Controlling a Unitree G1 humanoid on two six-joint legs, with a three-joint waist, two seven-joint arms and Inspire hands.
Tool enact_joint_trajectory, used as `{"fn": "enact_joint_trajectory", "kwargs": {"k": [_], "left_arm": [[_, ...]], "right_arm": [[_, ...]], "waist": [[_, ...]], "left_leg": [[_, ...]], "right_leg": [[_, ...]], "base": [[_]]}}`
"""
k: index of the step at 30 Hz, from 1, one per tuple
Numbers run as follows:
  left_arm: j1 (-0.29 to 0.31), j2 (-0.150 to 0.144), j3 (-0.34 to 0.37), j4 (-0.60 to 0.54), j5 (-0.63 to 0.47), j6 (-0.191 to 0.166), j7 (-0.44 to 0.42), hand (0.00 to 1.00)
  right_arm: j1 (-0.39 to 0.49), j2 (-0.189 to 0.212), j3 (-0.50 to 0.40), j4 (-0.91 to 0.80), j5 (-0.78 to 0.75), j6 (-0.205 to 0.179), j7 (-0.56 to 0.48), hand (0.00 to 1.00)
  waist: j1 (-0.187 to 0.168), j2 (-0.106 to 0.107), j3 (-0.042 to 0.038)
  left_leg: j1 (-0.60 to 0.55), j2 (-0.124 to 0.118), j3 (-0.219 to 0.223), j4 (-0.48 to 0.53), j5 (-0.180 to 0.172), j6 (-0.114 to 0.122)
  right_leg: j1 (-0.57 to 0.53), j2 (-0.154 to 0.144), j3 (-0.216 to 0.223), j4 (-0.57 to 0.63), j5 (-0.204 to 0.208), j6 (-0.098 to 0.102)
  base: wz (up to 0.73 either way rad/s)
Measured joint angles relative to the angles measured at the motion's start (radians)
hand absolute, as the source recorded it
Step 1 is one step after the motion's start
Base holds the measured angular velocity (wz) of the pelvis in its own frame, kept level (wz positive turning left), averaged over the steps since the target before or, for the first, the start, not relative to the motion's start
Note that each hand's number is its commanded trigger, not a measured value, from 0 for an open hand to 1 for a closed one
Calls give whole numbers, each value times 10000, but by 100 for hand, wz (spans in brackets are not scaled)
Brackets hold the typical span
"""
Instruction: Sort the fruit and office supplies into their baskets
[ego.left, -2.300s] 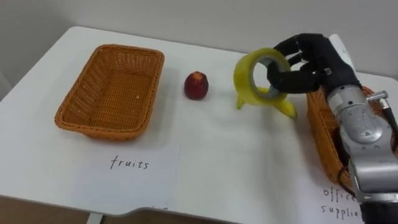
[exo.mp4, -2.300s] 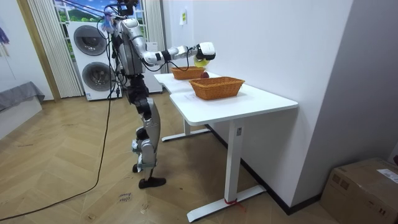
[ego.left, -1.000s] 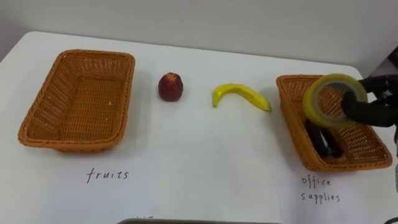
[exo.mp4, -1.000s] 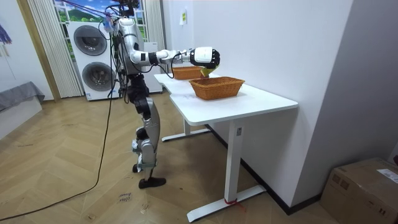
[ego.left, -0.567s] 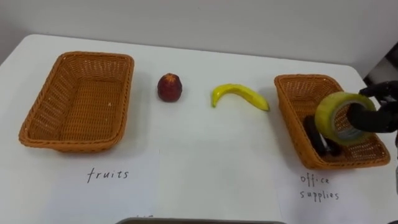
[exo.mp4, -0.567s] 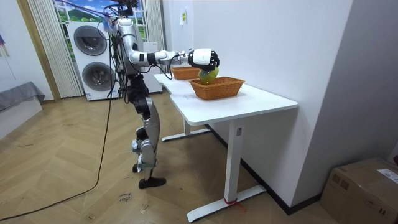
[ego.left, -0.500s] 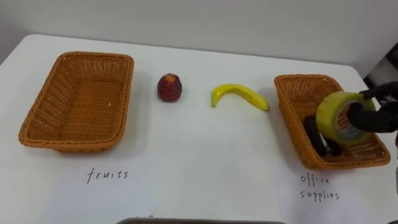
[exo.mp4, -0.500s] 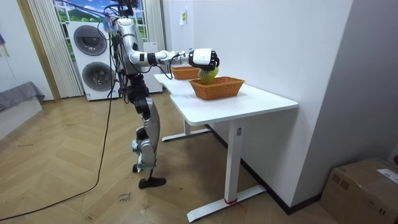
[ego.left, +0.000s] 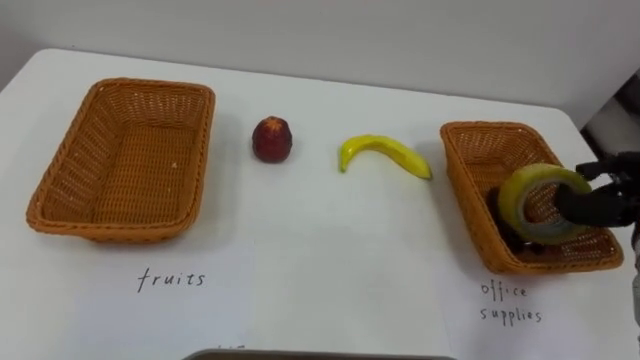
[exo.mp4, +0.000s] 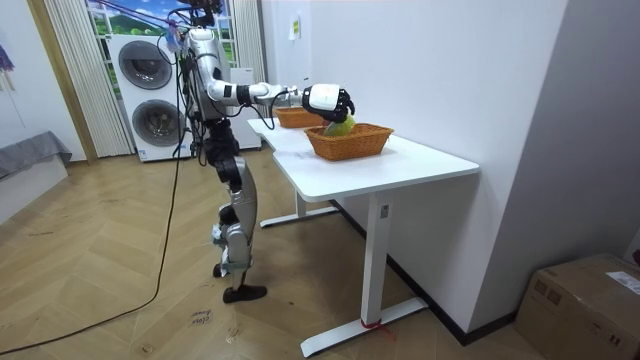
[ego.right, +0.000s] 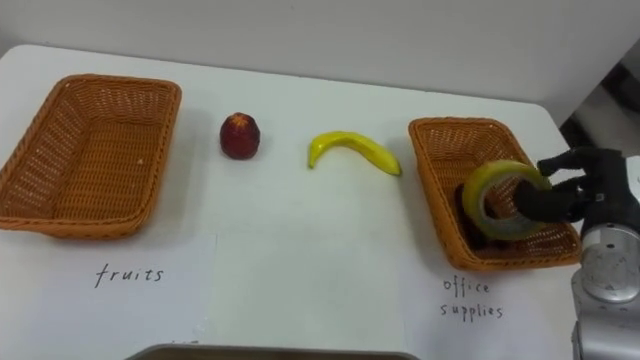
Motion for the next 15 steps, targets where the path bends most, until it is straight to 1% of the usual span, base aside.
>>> {"fn": "enact_joint_trajectory", "kwargs": {"k": [6, 11, 15], "left_arm": [[-1, 9, 6, 0, 2, 0, -151, 0], [-2, 8, 6, 3, 3, 0, -194, 0], [0, 8, 6, 13, 2, 0, -204, 0]], "right_arm": [[0, 0, 0, -4, -11, -5, 1, 0], [0, 0, 0, -4, -11, -6, 2, 0], [0, 0, 0, -4, -10, -7, 3, 0]], "waist": [[0, 22, -7], [-1, 81, -55], [-1, 112, -63]], "left_leg": [[0, 1, 0, 0, 0, 0], [7, 3, 0, 1, 0, 0], [10, 6, -1, -5, 0, 0]], "right_leg": [[-1, 0, -2, 4, 0, 0], [4, 0, -7, 21, 1, -1], [21, 0, -32, 29, 2, -3]], "base": [[0], [0], [0]]}}
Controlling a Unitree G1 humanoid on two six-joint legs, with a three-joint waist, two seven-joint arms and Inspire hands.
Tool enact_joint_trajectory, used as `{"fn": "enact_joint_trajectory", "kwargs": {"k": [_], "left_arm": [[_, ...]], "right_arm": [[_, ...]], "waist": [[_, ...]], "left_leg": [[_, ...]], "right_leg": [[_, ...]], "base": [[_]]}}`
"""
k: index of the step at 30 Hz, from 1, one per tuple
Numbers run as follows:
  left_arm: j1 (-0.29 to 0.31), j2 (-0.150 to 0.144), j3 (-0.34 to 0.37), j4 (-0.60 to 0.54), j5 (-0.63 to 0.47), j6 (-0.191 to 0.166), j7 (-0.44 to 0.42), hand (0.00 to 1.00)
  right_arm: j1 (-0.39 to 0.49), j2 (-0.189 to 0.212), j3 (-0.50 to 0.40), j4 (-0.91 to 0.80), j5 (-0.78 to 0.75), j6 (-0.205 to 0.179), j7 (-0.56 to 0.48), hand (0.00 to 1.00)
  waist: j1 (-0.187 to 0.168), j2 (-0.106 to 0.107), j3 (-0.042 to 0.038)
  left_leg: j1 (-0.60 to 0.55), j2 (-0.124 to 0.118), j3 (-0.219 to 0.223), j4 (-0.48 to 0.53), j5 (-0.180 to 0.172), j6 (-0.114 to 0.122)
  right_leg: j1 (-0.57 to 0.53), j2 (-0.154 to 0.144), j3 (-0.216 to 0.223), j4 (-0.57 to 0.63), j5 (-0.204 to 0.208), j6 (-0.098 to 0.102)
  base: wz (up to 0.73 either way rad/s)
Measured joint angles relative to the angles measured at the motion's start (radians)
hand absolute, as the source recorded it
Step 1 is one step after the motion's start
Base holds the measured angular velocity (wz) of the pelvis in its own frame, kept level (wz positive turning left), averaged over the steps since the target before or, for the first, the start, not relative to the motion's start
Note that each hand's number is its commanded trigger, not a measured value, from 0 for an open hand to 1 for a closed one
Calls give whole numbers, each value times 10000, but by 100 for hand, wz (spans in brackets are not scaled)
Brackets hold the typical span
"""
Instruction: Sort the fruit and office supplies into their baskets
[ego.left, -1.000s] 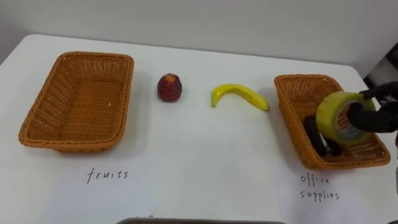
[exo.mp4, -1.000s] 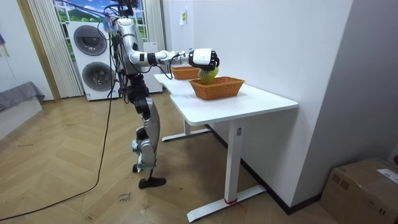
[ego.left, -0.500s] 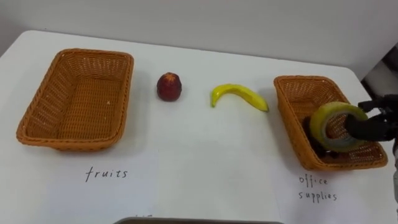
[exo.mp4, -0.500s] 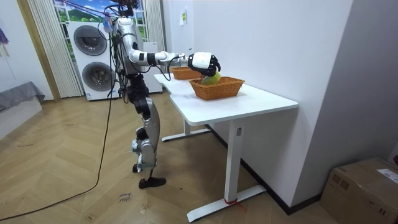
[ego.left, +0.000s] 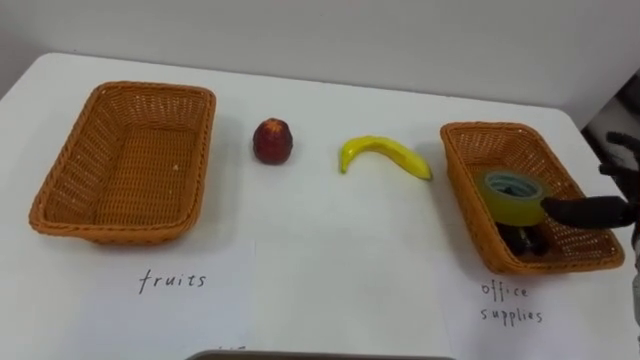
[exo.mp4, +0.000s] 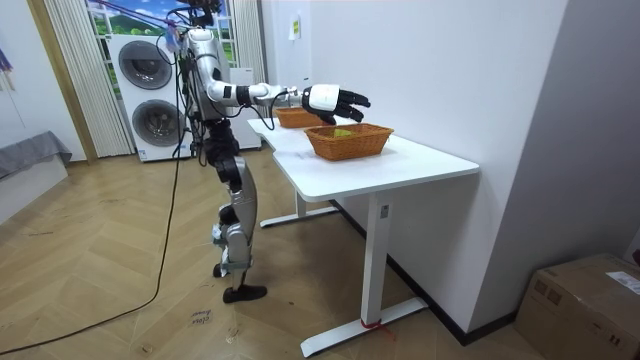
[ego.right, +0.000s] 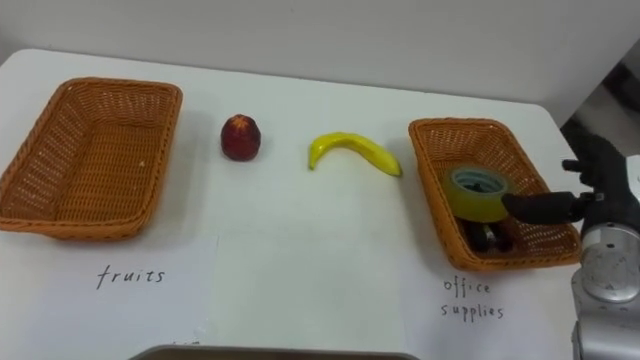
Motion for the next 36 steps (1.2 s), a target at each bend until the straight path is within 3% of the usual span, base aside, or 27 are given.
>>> {"fn": "enact_joint_trajectory", "kwargs": {"k": [23, 36], "left_arm": [[-9, 6, 8, 93, 7, -1, -176, 0], [-82, -7, -28, 84, 34, -19, 391, 0]], "right_arm": [[0, 0, 0, 0, -61, -1, 39, 0], [0, 1, -19, -779, 1004, -43, -53, 0]], "waist": [[-7, -31, 20], [-48, 41, 50]], "left_leg": [[13, -10, -2, 6, -1, 0], [27, 6, 53, 2, -1, 0]], "right_leg": [[30, 1, 57, -43, -3, 4], [0, 18, 98, -46, -2, 2]], "base": [[0], [0]]}}
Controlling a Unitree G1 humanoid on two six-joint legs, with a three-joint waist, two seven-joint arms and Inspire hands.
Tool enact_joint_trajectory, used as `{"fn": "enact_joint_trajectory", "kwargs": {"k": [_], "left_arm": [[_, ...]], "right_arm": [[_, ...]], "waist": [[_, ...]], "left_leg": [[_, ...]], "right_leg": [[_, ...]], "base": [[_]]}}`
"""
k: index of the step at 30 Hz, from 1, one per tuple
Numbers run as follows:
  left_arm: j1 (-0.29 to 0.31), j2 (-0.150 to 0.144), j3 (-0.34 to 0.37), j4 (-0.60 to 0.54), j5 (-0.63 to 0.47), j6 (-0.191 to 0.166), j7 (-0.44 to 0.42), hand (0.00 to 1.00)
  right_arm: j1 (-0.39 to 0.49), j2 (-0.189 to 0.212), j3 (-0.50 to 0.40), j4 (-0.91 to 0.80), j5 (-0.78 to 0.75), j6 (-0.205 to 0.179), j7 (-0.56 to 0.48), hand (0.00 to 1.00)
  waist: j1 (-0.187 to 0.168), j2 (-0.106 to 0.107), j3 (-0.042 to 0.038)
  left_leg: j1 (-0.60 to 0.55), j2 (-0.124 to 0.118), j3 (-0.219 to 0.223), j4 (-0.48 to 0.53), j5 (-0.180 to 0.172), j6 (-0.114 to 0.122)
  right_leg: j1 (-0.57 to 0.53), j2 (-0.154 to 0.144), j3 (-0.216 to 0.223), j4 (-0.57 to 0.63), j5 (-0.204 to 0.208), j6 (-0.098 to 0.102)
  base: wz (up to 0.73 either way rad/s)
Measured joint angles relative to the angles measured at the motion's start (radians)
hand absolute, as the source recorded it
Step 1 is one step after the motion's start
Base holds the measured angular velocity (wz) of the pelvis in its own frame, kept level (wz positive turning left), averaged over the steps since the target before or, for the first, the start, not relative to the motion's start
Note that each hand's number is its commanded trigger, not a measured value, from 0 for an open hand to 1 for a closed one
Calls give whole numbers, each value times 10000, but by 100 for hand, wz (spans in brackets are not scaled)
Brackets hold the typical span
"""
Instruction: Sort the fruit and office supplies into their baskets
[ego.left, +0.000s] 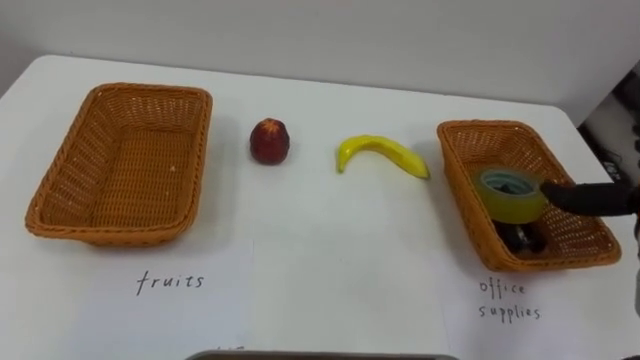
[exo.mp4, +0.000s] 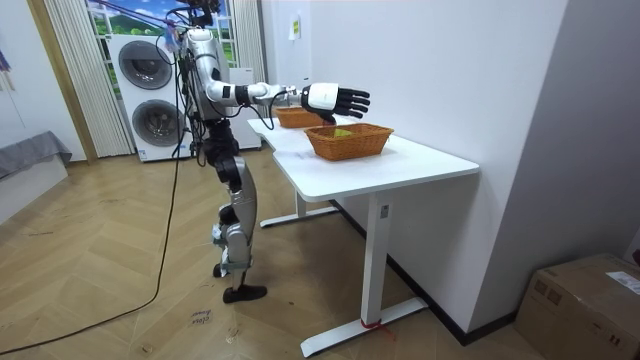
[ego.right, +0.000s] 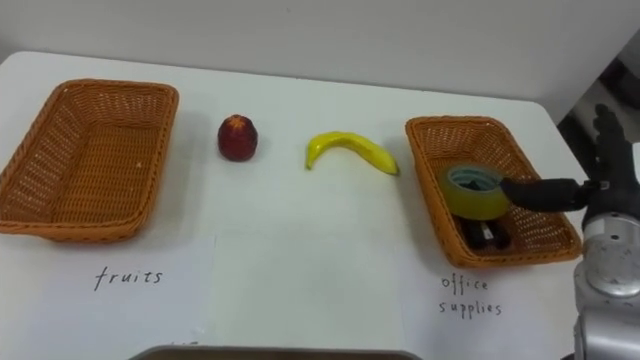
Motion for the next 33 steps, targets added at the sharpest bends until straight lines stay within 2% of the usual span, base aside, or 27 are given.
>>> {"fn": "enact_joint_trajectory", "kwargs": {"k": [7, 11, 23, 27, 33], "left_arm": [[20, -4, -2, 56, 52, -53, -20, 0], [13, -4, 0, 122, 57, -59, -44, 0], [-58, -20, 2, 48, 56, -65, -79, 0], [-66, -21, 3, 80, 58, -80, -81, 0], [-20, -19, -2, 300, 231, -125, -73, 0]], "right_arm": [[-1, 0, 3, -547, 1301, -130, -220, 0], [-1, 0, 4, -851, 1654, -409, -350, 0], [-124, 0, 3, -2027, 1764, -423, -491, 0], [-128, 0, 8, -2060, 1677, -423, -490, 0], [-348, -1, 83, -2279, 1273, -421, -485, 0]], "waist": [[98, 123, 15], [102, 165, -3], [106, 209, -17], [287, 186, -17], [357, 132, -2]], "left_leg": [[54, 12, 59, -64, -4, 1], [55, 8, 59, -59, -4, 1], [-34, -3, -65, -26, -2, 2], [-29, -5, -65, -3, -2, 2], [-62, -20, -64, -2, -4, 4]], "right_leg": [[-5, 11, -4, 15, 0, 0], [-3, 9, -4, 9, 0, 1], [-47, -19, -112, 17, -1, 3], [-41, -23, -122, 48, -1, 2], [-40, -31, -106, 37, -1, 3]], "base": [[-2], [0], [1], [0], [0]]}}
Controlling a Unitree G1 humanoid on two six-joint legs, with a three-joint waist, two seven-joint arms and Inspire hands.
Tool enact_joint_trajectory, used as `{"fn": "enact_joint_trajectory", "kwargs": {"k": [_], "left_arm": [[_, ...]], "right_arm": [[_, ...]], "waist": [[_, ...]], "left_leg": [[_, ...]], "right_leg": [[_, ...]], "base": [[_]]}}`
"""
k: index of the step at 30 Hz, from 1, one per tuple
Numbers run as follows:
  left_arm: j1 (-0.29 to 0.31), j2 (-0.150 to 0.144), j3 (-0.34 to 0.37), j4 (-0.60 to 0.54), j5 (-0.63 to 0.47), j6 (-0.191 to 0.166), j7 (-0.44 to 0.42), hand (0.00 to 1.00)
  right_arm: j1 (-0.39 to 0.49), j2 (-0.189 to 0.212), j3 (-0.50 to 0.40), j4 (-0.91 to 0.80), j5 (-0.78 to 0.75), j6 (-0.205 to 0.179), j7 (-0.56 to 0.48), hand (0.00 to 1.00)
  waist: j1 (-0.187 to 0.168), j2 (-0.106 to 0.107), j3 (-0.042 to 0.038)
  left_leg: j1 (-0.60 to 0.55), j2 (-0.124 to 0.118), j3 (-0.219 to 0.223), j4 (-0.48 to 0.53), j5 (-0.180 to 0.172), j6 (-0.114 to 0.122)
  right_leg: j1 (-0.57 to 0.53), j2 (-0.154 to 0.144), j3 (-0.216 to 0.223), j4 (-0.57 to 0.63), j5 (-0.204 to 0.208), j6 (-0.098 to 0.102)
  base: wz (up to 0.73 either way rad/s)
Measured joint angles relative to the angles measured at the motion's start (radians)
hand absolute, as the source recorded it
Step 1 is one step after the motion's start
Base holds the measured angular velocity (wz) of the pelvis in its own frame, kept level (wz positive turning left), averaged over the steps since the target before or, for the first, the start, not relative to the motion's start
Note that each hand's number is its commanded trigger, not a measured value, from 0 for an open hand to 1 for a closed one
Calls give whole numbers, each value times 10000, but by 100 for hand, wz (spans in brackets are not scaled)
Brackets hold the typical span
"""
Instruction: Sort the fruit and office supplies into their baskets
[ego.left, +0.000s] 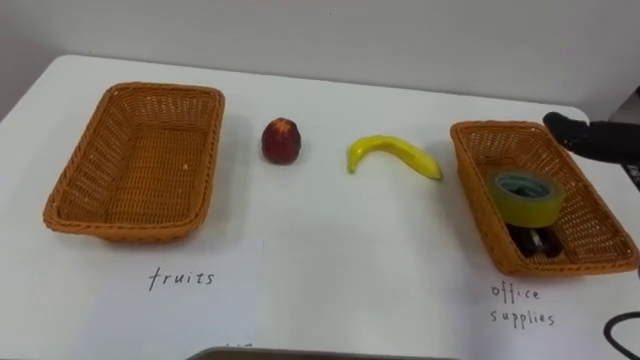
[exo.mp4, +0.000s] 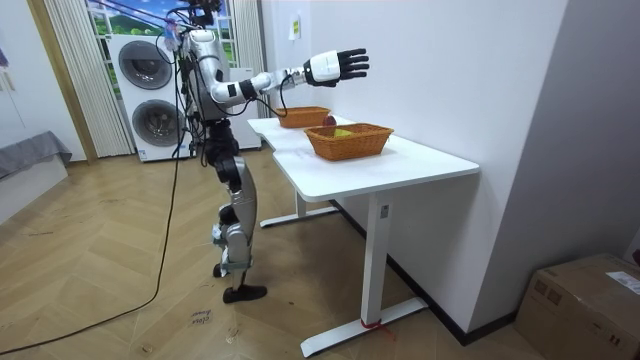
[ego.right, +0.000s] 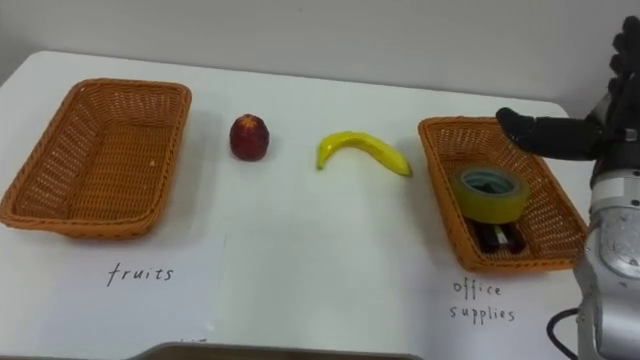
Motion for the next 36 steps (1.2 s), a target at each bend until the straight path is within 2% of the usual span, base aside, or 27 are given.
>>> {"fn": "enact_joint_trajectory", "kwargs": {"k": [4, 11, 18, 22, 24, 25, 31, 34, 36], "left_arm": [[5, 0, -1, -1, 223, 0, 4, 0], [14, 49, -203, 64, 330, 44, -20, 0], [72, 179, -305, 69, 430, 113, -264, 0], [4, 319, -467, 110, 430, 139, -271, 0], [-173, 373, -532, 119, 632, 134, -270, 0], [-239, 379, -537, 148, 629, 134, -277, 0], [-547, 445, -820, 389, 620, 142, -312, 0], [-546, 519, -1022, 448, 618, 143, -357, 0], [-570, 651, -1229, 466, 618, 158, -502, 0]], "right_arm": [[-128, 0, 206, -303, -2, 0, 10, 0], [-328, 0, 615, -259, -307, 8, 29, 0], [-783, -16, 1001, 242, -407, 15, 154, 0], [-1333, -445, 1568, 1131, -409, -2, 115, 0], [-1779, -626, 1943, 1648, -893, 3, 127, 0], [-1871, -683, 2033, 1708, -961, 3, 150, 0], [-2376, -754, 2452, 1997, -1208, 3, 253, 0], [-2571, -820, 2641, 2165, -1189, -6, 249, 0], [-2662, -1016, 2936, 2487, -1146, -8, 353, 0]], "waist": [[36, -46, 15], [237, -299, 22], [293, -246, 27], [293, -193, 41], [357, -223, -17], [392, -221, -16], [536, -302, -61], [562, -367, -21], [600, -464, -13]], "left_leg": [[-32, -1, 5, 6, 1, 0], [-62, 15, 13, 19, 2, -1], [-326, 43, -7, 43, 2, -3], [-366, 43, -35, 95, 2, -3], [-529, 45, -34, 161, 7, -5], [-565, 45, -33, 165, 15, -8], [-732, 38, -84, 188, 50, -4], [-823, 35, -169, 218, 53, -2], [-922, 38, -237, 267, 54, -5]], "right_leg": [[-16, 8, 23, -23, -1, 2], [-37, 7, -91, -38, 4, 0], [-236, 9, -178, -22, 31, -30], [-253, 12, -176, -22, 55, -35], [-392, 9, -182, -4, 104, -41], [-427, 8, -182, -4, 121, -42], [-535, -16, -287, -22, 159, -52], [-573, -36, -448, -28, 159, -52], [-621, -36, -495, -38, 168, -58]], "base": [[0], [0], [3], [0], [0], [-5], [4], [9], [8]]}}
